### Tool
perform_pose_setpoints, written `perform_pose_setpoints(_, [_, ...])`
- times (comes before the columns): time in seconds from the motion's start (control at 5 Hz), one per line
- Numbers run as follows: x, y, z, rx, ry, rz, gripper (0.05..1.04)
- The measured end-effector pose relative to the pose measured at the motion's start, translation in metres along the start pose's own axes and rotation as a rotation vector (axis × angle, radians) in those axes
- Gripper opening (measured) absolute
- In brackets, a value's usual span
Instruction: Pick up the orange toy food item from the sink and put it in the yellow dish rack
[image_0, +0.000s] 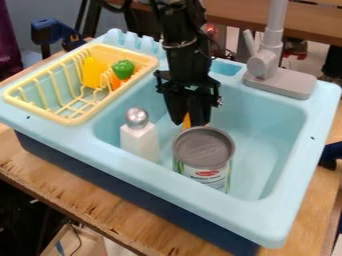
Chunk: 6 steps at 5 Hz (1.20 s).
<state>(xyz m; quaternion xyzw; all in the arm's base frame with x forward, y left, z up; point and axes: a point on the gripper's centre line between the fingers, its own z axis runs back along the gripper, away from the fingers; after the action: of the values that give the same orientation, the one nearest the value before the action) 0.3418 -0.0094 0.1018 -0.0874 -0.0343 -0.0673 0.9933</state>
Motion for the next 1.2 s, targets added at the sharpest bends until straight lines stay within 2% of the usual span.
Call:
perform_pose_setpoints(0.2, [-0.005, -0.003, 0.036, 0.012, -0.077, 0.041, 0.533])
perform_pose_setpoints(0.4, [-0.016, -0.014, 0.084, 0.033, -0.175, -0.004, 0.533])
perform_pose_setpoints(0.6, [-0.03, -0.017, 0.124, 0.162, -0.144, 0.005, 0.533])
perform_pose_setpoints(0.8, [-0.05, -0.01, 0.136, 0.273, -0.089, 0.035, 0.533])
perform_pose_setpoints(1.0, [-0.073, 0.029, 0.144, 0.34, -0.049, 0.123, 0.533])
perform_pose_setpoints(1.2, [-0.094, 0.072, 0.147, 0.349, -0.039, 0.208, 0.533])
